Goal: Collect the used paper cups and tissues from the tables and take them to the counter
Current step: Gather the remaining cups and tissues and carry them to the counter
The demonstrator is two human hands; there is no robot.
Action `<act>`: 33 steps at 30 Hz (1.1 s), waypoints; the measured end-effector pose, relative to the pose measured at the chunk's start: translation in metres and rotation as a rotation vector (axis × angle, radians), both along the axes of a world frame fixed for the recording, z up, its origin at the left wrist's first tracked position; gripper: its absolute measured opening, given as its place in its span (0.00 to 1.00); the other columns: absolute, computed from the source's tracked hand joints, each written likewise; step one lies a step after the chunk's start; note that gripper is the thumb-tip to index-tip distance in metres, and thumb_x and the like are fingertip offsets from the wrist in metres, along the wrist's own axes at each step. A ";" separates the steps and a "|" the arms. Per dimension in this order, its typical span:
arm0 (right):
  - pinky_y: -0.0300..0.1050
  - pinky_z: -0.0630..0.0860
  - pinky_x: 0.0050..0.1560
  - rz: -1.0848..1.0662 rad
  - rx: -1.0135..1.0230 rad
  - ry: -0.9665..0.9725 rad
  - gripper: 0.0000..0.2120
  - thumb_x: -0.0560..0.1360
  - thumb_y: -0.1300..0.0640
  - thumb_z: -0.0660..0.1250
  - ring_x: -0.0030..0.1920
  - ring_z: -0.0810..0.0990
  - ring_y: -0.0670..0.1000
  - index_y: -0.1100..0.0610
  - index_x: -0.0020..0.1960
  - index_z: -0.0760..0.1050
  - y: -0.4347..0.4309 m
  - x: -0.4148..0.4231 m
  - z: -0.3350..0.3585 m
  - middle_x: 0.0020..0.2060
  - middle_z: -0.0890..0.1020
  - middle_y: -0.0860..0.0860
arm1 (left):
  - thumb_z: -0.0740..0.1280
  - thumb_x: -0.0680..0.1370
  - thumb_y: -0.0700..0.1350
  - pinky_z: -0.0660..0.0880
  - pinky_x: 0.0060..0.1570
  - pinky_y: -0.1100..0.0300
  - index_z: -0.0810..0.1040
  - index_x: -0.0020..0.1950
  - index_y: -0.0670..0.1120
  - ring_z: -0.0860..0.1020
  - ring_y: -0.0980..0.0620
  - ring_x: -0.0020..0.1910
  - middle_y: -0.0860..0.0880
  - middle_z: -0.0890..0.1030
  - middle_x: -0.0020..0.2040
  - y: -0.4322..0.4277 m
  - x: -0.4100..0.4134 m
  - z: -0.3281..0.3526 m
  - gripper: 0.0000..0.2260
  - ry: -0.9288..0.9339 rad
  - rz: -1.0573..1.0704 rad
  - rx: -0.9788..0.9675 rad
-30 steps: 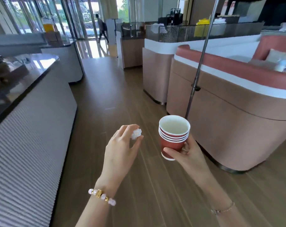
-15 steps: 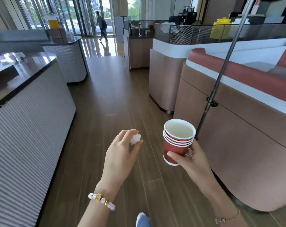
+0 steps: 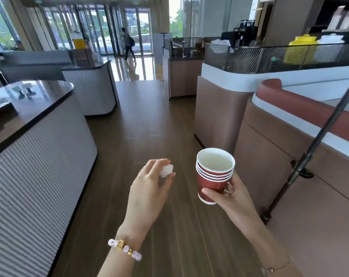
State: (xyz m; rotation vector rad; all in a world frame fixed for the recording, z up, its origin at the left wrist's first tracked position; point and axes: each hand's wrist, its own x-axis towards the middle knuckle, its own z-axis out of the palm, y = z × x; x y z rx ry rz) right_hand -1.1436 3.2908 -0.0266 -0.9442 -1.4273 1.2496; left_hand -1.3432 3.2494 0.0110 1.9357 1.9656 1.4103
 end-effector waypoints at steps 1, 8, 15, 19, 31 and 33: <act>0.33 0.77 0.47 0.004 -0.004 0.001 0.26 0.63 0.57 0.78 0.53 0.83 0.45 0.42 0.58 0.74 0.020 -0.006 0.000 0.51 0.84 0.45 | 0.70 0.74 0.45 0.76 0.41 0.60 0.78 0.53 0.51 0.77 0.57 0.44 0.58 0.78 0.50 0.017 -0.006 -0.001 0.09 0.002 0.011 -0.001; 0.38 0.78 0.50 0.073 -0.004 0.031 0.27 0.61 0.53 0.78 0.53 0.82 0.45 0.39 0.57 0.74 0.172 -0.050 -0.011 0.52 0.84 0.45 | 0.70 0.74 0.45 0.74 0.41 0.63 0.78 0.54 0.49 0.77 0.56 0.44 0.56 0.78 0.50 0.152 -0.042 -0.013 0.09 0.030 0.095 -0.012; 0.36 0.78 0.49 0.142 -0.019 0.052 0.28 0.65 0.62 0.78 0.54 0.82 0.47 0.46 0.61 0.73 0.339 -0.077 -0.014 0.53 0.84 0.47 | 0.71 0.73 0.44 0.72 0.40 0.63 0.77 0.54 0.50 0.76 0.57 0.44 0.57 0.78 0.50 0.311 -0.064 -0.012 0.10 0.057 0.149 -0.022; 0.34 0.77 0.48 0.140 -0.011 0.034 0.28 0.66 0.63 0.77 0.54 0.82 0.45 0.44 0.60 0.73 0.418 -0.092 -0.008 0.52 0.84 0.45 | 0.71 0.73 0.43 0.73 0.41 0.62 0.78 0.54 0.49 0.76 0.56 0.44 0.56 0.78 0.50 0.386 -0.078 -0.010 0.10 0.041 0.156 -0.025; 0.33 0.77 0.46 0.113 -0.027 -0.002 0.27 0.67 0.67 0.76 0.52 0.82 0.44 0.46 0.59 0.74 0.631 -0.170 -0.023 0.51 0.84 0.46 | 0.70 0.74 0.45 0.75 0.43 0.60 0.78 0.55 0.50 0.77 0.56 0.46 0.58 0.78 0.52 0.603 -0.161 -0.033 0.10 -0.025 0.147 -0.033; 0.33 0.77 0.46 0.102 -0.031 -0.006 0.26 0.67 0.67 0.76 0.52 0.82 0.44 0.48 0.59 0.74 0.670 -0.189 -0.021 0.51 0.84 0.46 | 0.70 0.74 0.45 0.76 0.44 0.59 0.77 0.55 0.51 0.76 0.58 0.46 0.59 0.78 0.52 0.644 -0.184 -0.035 0.10 -0.050 0.139 -0.027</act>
